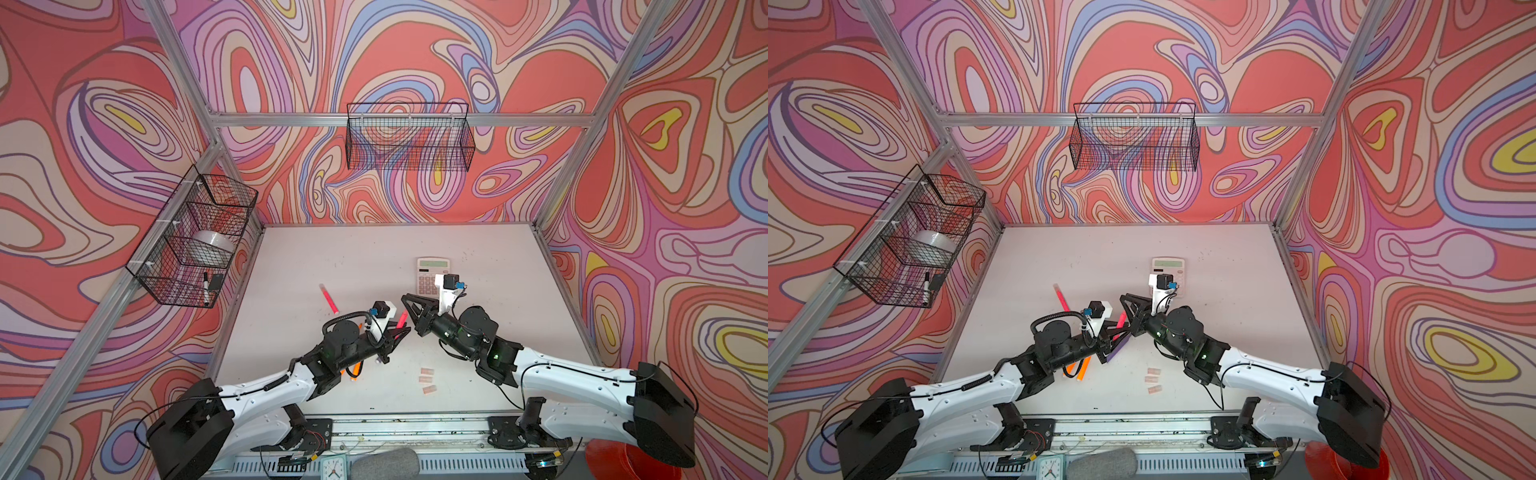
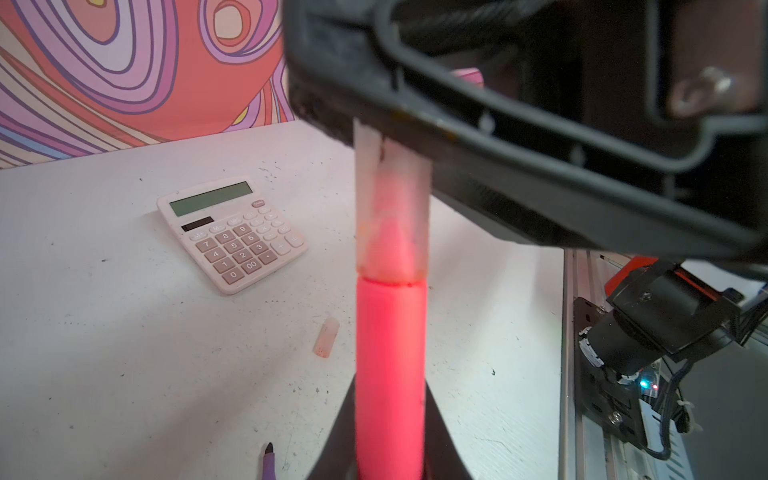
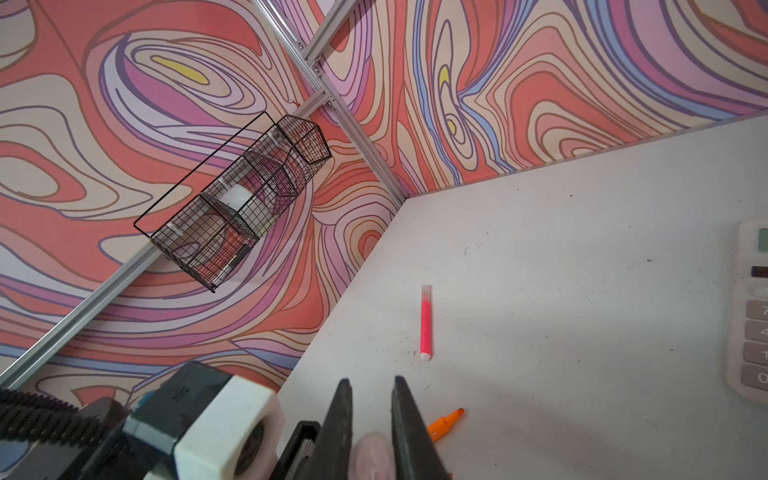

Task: Insert the pens into the pen caps
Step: 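Press the cap down onto the highlighter with the right gripper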

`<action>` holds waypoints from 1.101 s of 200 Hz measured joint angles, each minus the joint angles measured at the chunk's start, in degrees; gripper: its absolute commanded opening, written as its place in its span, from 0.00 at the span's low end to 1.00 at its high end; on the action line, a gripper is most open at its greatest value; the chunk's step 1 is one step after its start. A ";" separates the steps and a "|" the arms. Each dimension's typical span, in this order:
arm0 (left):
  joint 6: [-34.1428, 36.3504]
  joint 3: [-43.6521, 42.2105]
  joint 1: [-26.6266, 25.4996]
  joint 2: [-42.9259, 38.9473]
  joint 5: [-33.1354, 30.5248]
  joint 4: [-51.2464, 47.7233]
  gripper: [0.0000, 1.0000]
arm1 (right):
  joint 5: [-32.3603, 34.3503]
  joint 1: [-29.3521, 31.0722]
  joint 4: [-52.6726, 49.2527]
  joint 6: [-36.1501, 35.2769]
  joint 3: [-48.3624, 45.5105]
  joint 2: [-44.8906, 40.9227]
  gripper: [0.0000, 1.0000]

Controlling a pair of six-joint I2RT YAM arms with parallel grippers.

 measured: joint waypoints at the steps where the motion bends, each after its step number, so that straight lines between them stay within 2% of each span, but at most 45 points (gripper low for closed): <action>1: 0.09 0.00 0.00 0.00 -0.24 0.00 0.00 | 0.00 0.00 -0.04 0.00 0.04 0.04 0.00; 79: 7.74 2.58 -1.07 0.04 -9.11 -0.37 0.00 | 0.37 -0.55 2.78 -0.11 1.01 0.87 0.00; 148: 12.72 10.38 -1.07 0.11 -10.99 -4.50 0.00 | 3.04 -0.76 6.97 -3.04 3.02 -0.46 0.00; 220: 16.94 15.65 -0.39 -0.33 -11.89 -10.58 0.00 | 5.05 -0.46 6.86 -5.64 5.33 -0.28 0.00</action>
